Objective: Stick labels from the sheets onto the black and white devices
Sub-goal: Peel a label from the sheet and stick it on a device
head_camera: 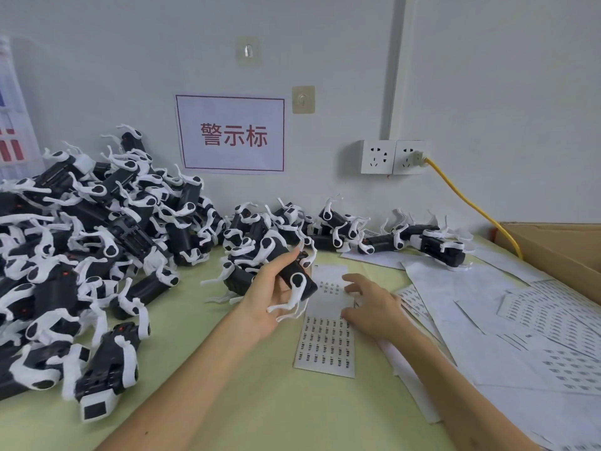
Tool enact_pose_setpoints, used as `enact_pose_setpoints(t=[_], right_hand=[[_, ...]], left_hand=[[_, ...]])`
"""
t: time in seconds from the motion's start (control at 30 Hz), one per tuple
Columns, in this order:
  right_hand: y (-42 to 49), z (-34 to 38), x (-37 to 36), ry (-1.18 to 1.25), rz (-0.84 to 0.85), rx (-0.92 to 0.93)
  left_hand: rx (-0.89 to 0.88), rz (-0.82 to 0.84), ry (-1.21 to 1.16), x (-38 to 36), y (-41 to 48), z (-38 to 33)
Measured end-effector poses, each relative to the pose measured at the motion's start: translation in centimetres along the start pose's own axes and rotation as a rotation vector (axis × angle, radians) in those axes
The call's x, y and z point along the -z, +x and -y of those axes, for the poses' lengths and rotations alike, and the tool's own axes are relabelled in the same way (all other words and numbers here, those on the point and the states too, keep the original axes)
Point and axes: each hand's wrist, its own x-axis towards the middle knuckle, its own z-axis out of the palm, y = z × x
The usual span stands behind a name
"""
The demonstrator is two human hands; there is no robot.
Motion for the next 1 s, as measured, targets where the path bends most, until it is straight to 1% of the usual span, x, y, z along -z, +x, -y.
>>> enact_pose_setpoints(t=[0.17,0.2,0.33,0.4,0.5,0.6,0.73,0.87,1.0], right_hand=[[-0.3,0.1,-0.4,0.149,-0.038,0.073],[-0.3,0.2,-0.5,0.133,-0.037,0.080],[-0.1,0.2,-1.0,-0.094,0.012,0.066],[0.0,0.1,-1.2,-0.104,0.021,0.067],[-0.1,0.1,-1.0,0.012,-0.071,0.116],[-0.2,0.2,-0.8,0.170,-0.120,0.210],[-0.4,0.6,-0.7,0.227,-0.195,0.287],[-0.6,0.8,-0.5,0.315,-0.284,0.298],[-0.7,1.0,-0.1,0.391,-0.341,0.306]], left_hand=[[0.053,-0.024,0.025,-0.1,-0.1,0.3],[0.058,-0.014,0.024,0.0,-0.1,0.2],[0.083,0.014,0.030,0.0,-0.1,0.1],[0.095,0.013,-0.001,-0.1,-0.2,0.3],[0.086,0.025,-0.038,-0.4,-0.1,0.8],[0.072,0.035,-0.071,-0.5,0.0,1.1],[0.081,0.120,-0.142,-0.3,0.0,1.0],[0.051,0.185,-0.081,-0.4,0.0,1.0],[0.004,0.181,0.025,-0.9,-0.3,1.2]])
